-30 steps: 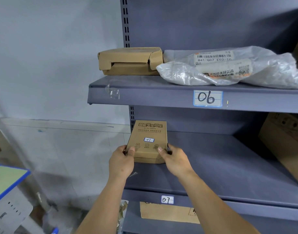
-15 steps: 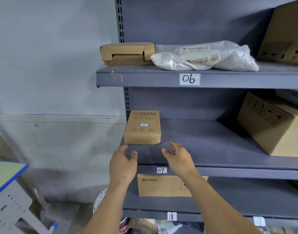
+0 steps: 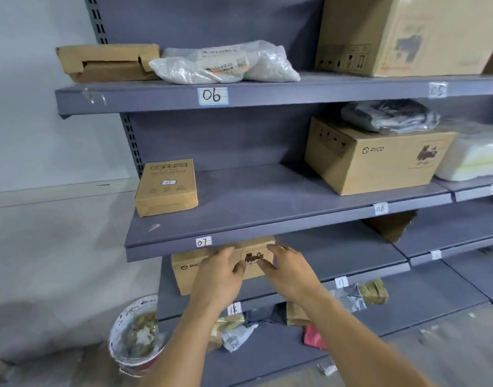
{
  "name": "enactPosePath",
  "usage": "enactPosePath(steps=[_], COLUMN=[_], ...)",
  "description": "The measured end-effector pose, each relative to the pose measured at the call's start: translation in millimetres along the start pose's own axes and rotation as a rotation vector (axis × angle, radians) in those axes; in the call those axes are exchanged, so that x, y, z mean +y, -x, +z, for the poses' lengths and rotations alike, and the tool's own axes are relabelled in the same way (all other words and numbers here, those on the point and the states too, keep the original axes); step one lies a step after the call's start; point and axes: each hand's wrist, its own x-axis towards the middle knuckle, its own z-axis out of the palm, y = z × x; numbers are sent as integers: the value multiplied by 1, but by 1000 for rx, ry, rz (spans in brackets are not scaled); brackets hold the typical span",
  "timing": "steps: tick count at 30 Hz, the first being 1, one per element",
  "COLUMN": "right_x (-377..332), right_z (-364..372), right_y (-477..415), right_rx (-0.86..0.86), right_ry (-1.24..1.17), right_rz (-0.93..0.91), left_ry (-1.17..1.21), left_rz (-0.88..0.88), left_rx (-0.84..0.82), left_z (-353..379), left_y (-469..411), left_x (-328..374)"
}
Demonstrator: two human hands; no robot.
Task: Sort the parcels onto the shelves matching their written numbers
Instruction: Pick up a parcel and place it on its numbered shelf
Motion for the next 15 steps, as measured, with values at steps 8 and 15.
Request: enactPosePath(steps=[8, 15], right_x=[97, 205], right_z=[-45, -107], right_y=[32, 76], right_rx=[24, 57], right_ry=[117, 163], right_rz=[114, 235], left_ry=[-127, -104], left_rz=[142, 232], left_rx=[-229, -319], left_z=[76, 156], left_y=[7, 28], left_x=[68, 158])
